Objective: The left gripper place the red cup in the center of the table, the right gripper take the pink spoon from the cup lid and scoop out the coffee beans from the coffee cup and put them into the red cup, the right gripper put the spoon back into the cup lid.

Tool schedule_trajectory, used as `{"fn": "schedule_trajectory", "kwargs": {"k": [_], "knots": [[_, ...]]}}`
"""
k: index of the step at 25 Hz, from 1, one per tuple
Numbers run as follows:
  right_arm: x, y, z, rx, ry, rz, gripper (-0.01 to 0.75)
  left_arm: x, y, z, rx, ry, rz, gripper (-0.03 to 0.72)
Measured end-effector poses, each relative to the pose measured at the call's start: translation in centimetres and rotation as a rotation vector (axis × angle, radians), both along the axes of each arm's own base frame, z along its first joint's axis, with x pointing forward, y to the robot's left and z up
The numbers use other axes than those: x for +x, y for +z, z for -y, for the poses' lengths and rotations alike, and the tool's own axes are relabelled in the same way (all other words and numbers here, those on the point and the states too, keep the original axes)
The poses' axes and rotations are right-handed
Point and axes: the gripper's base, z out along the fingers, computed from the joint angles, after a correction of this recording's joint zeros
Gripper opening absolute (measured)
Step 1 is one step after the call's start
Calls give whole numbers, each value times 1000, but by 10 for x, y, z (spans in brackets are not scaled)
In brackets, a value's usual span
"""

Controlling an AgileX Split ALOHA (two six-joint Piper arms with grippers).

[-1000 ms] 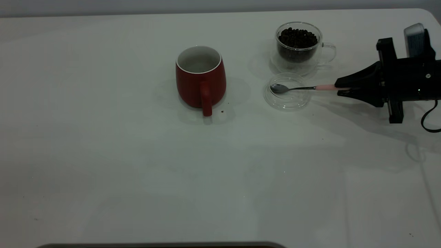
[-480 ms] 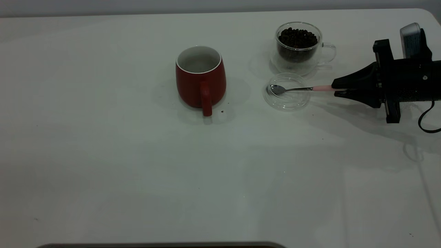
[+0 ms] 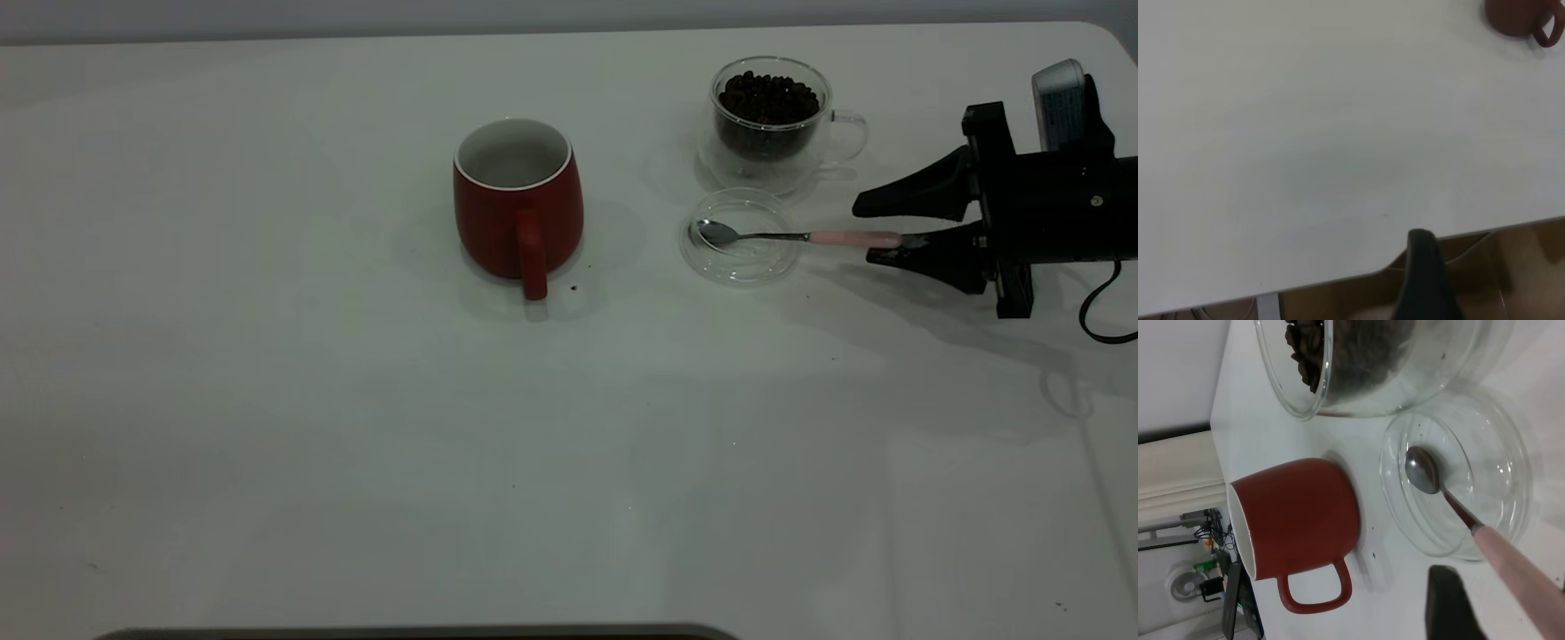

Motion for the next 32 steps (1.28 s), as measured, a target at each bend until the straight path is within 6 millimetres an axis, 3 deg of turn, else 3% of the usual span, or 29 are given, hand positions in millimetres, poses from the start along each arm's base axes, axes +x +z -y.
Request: {"fn": "schedule_trajectory", "kwargs": {"k": [4, 10, 14, 17, 24, 28, 32], "knots": [[0, 0, 0, 2, -1, -1, 496, 0, 0, 0, 0, 0, 0, 586], [-1, -1, 4, -5, -11, -29, 506, 0, 0, 0, 0, 0, 0, 586], [-7, 1, 22, -12, 4, -65, 506, 0, 0, 0, 0, 0, 0, 586], [-11, 13, 41, -45, 40, -104, 506, 0, 0, 0, 0, 0, 0, 586], [-15, 69, 62, -276, 141, -180, 506, 0, 0, 0, 0, 0, 0, 586], [-19, 119, 66, -422, 214, -198, 506, 0, 0, 0, 0, 0, 0, 586], [-29, 180, 52, -582, 306, -162, 506, 0, 0, 0, 0, 0, 0, 586]]}}
